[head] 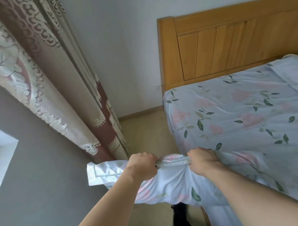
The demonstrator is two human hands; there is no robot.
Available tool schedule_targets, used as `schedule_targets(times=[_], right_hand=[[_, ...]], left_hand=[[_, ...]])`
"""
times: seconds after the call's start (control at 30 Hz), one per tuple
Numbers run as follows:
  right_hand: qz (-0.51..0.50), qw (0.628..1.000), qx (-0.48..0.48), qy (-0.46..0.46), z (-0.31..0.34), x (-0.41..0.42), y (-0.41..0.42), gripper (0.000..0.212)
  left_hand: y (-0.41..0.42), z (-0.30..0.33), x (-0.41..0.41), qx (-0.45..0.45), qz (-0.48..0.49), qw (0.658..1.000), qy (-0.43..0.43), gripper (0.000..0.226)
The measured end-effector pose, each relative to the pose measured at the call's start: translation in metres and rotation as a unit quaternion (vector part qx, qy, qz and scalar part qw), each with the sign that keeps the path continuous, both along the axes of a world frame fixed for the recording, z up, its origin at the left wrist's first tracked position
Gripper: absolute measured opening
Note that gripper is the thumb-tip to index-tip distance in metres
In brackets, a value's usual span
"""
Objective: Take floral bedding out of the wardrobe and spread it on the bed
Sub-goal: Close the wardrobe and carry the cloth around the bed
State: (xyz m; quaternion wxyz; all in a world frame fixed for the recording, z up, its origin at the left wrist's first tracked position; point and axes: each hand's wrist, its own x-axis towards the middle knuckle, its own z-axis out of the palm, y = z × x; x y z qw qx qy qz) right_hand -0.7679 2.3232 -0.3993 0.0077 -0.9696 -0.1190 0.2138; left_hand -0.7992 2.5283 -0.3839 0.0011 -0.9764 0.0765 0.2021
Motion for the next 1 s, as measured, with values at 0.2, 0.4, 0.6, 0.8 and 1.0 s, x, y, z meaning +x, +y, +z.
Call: schedule_targets(times=[0.2, 0.4, 0.6, 0.8, 1.0], right_hand=[[-0.017, 1.0, 0.015, 0.009, 0.005, 0.118, -0.013, 0.015], [-0.047, 0.999, 0.023, -0.004, 0.013, 0.209, -0.026, 0.022], [-0.088, 0.996, 0.005, -0.003, 0.005, 0.285, -0.033, 0.026], [-0.126, 0.992, -0.012, 0.027, -0.013, 0.361, -0.026, 0.03], [-0.15, 0.987, -0.02, 0.051, -0.022, 0.433, -0.02, 0.028]], left_hand=[[-0.012, 0.005, 0.122, 0.019, -0.012, 1.0, 0.021, 0.025], [-0.024, 0.019, 0.221, 0.039, -0.049, 0.998, 0.018, 0.029], [-0.034, 0.02, 0.311, 0.049, -0.094, 0.994, 0.031, 0.027], [-0.028, 0.01, 0.406, 0.046, -0.14, 0.988, 0.047, 0.019], [-0.016, -0.004, 0.504, 0.004, -0.186, 0.976, 0.112, 0.021]])
